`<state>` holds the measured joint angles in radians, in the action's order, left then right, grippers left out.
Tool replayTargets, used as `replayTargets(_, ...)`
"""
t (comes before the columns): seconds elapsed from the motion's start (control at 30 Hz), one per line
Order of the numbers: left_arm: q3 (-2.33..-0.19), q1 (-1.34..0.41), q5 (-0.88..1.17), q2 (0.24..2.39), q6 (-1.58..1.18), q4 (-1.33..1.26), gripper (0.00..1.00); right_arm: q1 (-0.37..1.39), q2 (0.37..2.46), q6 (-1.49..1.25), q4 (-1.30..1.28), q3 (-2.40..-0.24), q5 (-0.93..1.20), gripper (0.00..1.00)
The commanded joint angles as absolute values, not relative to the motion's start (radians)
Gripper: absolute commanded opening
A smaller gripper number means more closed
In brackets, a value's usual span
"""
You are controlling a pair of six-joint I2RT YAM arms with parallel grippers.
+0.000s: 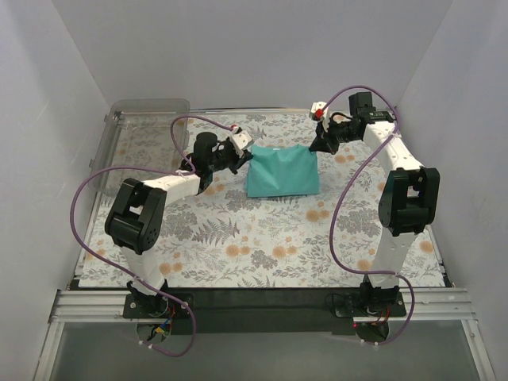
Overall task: Fold and stack the t-shirts
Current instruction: Fold the tshirt
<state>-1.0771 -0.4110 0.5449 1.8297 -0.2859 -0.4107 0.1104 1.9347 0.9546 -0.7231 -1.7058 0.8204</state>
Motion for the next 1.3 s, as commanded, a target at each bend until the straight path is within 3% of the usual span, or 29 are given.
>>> replayTargets(0.0,-1.083,-0.405,0.557,1.793,-0.29,-0.469,0.0,0.103,1.905,0.928,-0.677,-1.714,0.83,0.01)
replayTargets(0.6,-1.078,-0.405,0.56,1.776,-0.33,-0.623,0.0,0.054,1.792,0.859,-0.577,-1.629,0.893,0.01)
replayTargets(1.27,-1.324,-0.391,0.456,2.057,-0.367,-0.561,0.0,0.052,1.97,0.634,-0.382,-1.753,0.773,0.01)
